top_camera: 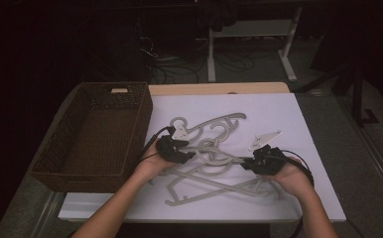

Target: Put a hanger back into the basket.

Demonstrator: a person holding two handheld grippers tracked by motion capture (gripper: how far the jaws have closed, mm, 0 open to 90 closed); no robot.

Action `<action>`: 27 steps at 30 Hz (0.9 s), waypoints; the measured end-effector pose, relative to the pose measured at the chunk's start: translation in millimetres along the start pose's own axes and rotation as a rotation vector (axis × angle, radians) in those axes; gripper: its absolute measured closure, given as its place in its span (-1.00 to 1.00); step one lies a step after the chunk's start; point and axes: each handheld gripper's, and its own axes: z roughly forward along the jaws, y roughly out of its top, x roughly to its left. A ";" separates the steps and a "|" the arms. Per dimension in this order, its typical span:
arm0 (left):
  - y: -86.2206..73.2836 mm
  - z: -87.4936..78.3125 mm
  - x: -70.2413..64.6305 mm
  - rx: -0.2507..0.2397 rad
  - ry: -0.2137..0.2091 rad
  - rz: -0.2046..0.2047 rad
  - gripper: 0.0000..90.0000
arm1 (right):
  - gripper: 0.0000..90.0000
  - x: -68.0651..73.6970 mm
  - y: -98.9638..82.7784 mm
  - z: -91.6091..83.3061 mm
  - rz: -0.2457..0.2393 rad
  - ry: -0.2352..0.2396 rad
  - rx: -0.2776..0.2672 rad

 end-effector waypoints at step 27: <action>-0.3 -6.4 -8.0 -0.014 -0.096 0.120 0.67 | 0.72 -6.1 -4.1 -0.9 0.002 0.000 -0.009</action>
